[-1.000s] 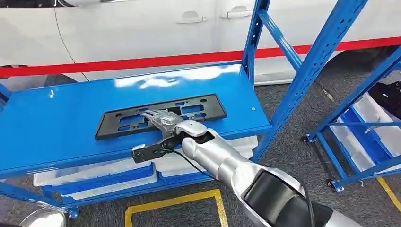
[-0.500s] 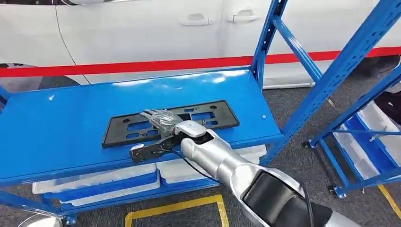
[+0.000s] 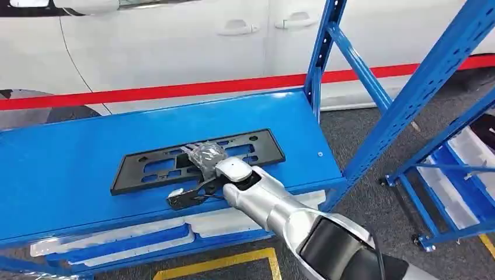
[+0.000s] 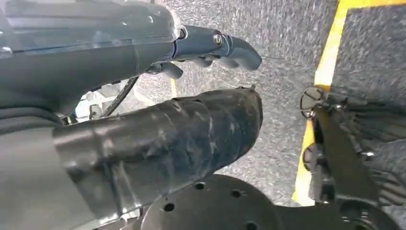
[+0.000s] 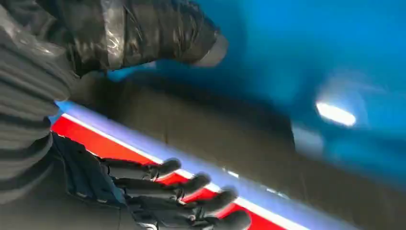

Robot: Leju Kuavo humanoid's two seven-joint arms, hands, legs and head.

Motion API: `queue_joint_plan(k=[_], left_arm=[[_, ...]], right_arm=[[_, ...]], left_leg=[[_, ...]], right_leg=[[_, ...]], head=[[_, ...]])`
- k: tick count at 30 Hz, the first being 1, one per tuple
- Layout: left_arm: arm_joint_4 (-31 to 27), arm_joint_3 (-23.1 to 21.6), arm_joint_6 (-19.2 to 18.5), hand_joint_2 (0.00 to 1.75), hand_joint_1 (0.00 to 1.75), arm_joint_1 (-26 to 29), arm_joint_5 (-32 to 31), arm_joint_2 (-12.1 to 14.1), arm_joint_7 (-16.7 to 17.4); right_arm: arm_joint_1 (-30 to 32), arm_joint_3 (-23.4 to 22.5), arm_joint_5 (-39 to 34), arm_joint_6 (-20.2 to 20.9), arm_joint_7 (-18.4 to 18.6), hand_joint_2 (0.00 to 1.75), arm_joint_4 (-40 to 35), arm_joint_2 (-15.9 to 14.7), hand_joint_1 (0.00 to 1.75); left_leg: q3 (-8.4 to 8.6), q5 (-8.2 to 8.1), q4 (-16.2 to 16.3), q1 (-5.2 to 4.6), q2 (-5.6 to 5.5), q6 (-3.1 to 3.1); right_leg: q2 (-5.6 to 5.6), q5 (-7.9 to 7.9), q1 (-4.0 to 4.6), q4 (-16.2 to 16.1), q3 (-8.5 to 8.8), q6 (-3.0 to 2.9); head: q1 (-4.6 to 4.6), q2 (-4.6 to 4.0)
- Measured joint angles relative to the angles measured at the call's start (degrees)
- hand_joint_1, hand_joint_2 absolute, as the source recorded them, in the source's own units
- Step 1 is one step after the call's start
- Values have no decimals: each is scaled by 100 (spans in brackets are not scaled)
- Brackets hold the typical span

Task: Take the parts from the cabinet and place them on the table.

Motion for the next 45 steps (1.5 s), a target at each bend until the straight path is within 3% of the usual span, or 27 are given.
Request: queue_joint_plan(k=[9,11,14,15,29,34,36,39,41,42,44,45], left_arm=[[-2,96,31,0,0,-1,46,2,0],[-2,140,33,0,0,-5,55,2,0],[-2,194,37,0,0,-8,99,2,-24],[-2,205,33,175,0,-8,114,2,-61],[-2,328,-2,175,0,-12,151,4,-173],[-2,435,221,175,0,-8,-9,2,-188],[-2,450,365,175,0,-4,-63,4,-269],[-2,500,415,175,0,4,-170,4,-341],[-2,505,505,175,0,13,-249,4,-284],[-2,507,538,175,0,19,-282,8,-249],[-2,514,577,175,0,28,-332,24,-238],[-2,516,594,175,0,27,-354,9,-238]], right_arm=[[112,124,85,87,-42,175,46,20,175],[105,131,100,87,-46,175,48,20,175],[81,135,100,85,-59,175,46,17,175],[75,135,100,81,-61,175,48,17,175],[71,135,68,-42,-182,175,46,2,175],[40,133,-53,-394,-501,175,-22,-28,175],[39,105,-252,-636,-792,175,-149,-61,175],[63,-113,-562,-883,-1344,175,-757,-194,175],[98,-262,-597,-935,-1414,175,-1227,-256,175],[121,-317,-597,-955,-1419,175,-1477,-278,175],[225,-330,-509,-990,-1394,175,-2073,-341,175],[308,-330,-444,-1021,-1392,175,-2374,-382,175]], left_leg=[[72,-17,-55,1,9,-52],[85,-18,-57,2,7,-102],[104,-22,-57,2,13,-121],[108,-22,-57,1,13,-122],[113,-23,-47,-3,17,-122],[109,-28,-38,-2,23,-126],[110,-28,-38,-2,24,-126],[104,-27,-37,-2,22,-126],[104,-27,-35,-2,21,-126],[89,-49,0,-6,22,-107],[138,36,-137,-30,24,31],[280,172,-401,63,47,56]], right_leg=[[-5,-31,10,20,40,-41],[-8,-31,10,20,53,-41],[-4,-31,9,21,73,-41],[-4,-31,8,21,77,-41],[-3,-30,3,20,85,-40],[2,-29,2,19,84,-38],[3,-29,3,19,83,-39],[1,-28,2,20,78,-38],[0,-28,2,20,78,-38],[1,-2,-48,-18,83,-10],[10,58,-35,-124,126,72],[19,33,14,-191,148,77]], head=[[-4,0],[-4,0],[-2,0],[-4,0],[-2,0],[-2,0],[-4,0],[-4,0],[-2,0],[-2,0],[-7,0],[-6,0]])
